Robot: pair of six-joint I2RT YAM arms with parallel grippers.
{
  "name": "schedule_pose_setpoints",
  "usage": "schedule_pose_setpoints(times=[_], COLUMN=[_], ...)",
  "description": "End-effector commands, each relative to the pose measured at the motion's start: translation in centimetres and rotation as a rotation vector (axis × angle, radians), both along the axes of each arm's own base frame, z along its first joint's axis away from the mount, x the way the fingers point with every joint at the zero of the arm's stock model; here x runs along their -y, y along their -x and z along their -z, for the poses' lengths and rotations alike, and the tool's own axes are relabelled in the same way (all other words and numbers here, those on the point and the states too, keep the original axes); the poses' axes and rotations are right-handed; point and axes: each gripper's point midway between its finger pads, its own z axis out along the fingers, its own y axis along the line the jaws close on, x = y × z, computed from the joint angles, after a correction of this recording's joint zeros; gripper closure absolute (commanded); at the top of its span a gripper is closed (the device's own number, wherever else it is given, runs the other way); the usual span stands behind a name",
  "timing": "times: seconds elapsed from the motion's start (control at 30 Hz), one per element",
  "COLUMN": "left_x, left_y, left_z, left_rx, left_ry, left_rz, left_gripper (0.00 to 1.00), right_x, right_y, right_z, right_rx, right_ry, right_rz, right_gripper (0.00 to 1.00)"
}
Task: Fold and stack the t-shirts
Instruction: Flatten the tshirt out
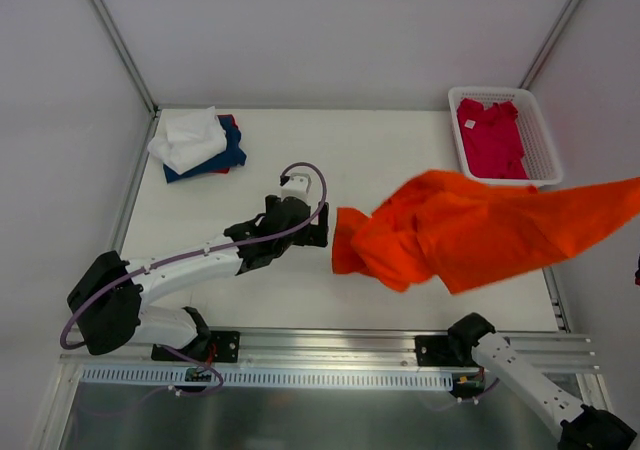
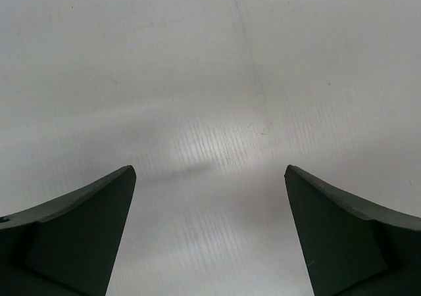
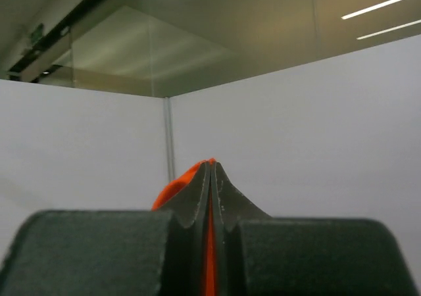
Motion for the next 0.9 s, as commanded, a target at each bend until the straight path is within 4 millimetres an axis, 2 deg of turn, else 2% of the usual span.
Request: schedule_pose_setpoints(times=[0.0,0.03,0.07,0.1,0.17,0.2,0.23,0.27,0.3,0.33,0.37,0.4,0.43,0.47,0.5,0.53,0.6,0.63,0.73,0.77,0.83,0.87], left_x=[1.2,1.2,1.2,1.2,1.2,1.2,1.4,1.4,1.5,1.6,1.6,1.6,1.6,1.6,1.6,1.6,1.3,1.2,0.9,0.8,0.7,0.7], left_y=[-0.4,-0.3,-0.3,-0.3,-0.2,-0.2,-0.2,-0.2,-0.2,-0.2,-0.1,-0.1,-0.1,-0.1,-0.2,-0.4,-0.3,-0.3,-0.2,-0.2,-0.3,-0.3], left_z=[-1.4,-1.5,-1.6,-1.6,-1.6,-1.6,-1.6,-1.7,-1.8,-1.8,-1.8,-1.9,-2.0,-2.0,-2.2,-2.4,-2.2,-2.4,-2.2,-2.0,-1.9,-1.9], left_rx=[0.009,0.01,0.011,0.009,0.007,0.006,0.003,0.003,0.005,0.002,0.002,0.003,0.005,0.006,0.014,0.025,0.024,0.03,0.033,0.032,0.033,0.032], left_ry=[0.055,0.057,0.06,0.062,0.066,0.067,0.07,0.072,0.076,0.077,0.079,0.08,0.083,0.085,0.092,0.1,0.094,0.094,0.086,0.084,0.08,0.079], left_rz=[0.016,0.015,0.016,0.017,0.015,0.017,0.021,0.022,0.023,0.026,0.028,0.028,0.027,0.025,0.023,0.016,0.013,0.011,0.005,0.003,-0.002,-0.003], left_gripper=[0.01,0.01,0.01,0.01,0.01,0.01,0.01,0.01,0.01,0.01,0.01,0.01,0.01,0.01,0.01,0.01,0.01,0.01,0.01,0.01,0.01,0.01], right_x=[-9.2,-10.0,-12.0,-12.3,-11.1,-11.2,-9.5,-8.6,-9.2,-8.4,-7.6,-8.4,-8.1,-8.7,-8.9,-10.9,-12.7,-13.9,-14.7,-14.1,-14.1,-13.3], right_y=[-8.3,-8.1,-11.3,-12.5,-15.5,-18.6,-20.8,-22.0,-24.7,-26.1,-27.0,-29.6,-30.7,-31.6,-31.3,-32.4,-31.4,-30.1,-27.8,-26.2,-24.5,-22.8], right_z=[1.9,1.2,3.5,4.1,5.4,6.7,7.4,7.5,8.6,9.0,8.1,9.4,9.9,10.1,8.2,9.4,7.8,6.6,5.0,3.8,3.2,2.4], right_rx=[-0.204,-0.203,-0.319,-0.354,-0.429,-0.496,-0.552,-0.555,-0.594,-0.624,-0.623,-0.667,-0.694,-0.715,-0.696,-0.721,-0.691,-0.643,-0.575,-0.544,-0.52,-0.493], right_ry=[0.148,0.187,0.257,0.285,0.354,0.386,0.38,0.427,0.471,0.48,0.473,0.501,0.506,0.503,0.442,0.479,0.436,0.43,0.401,0.377,0.363,0.346], right_rz=[-0.2,-0.225,-0.222,-0.199,-0.032,0.059,0.202,0.295,0.354,0.437,0.493,0.515,0.517,0.497,0.463,0.386,0.271,0.205,0.127,0.11,0.061,0.05], right_gripper=[1.0,1.0,1.0,1.0,1.0,1.0,1.0,1.0,1.0,1.0,1.0,1.0,1.0,1.0,1.0,1.0,1.0,1.0,1.0,1.0,1.0,1.0])
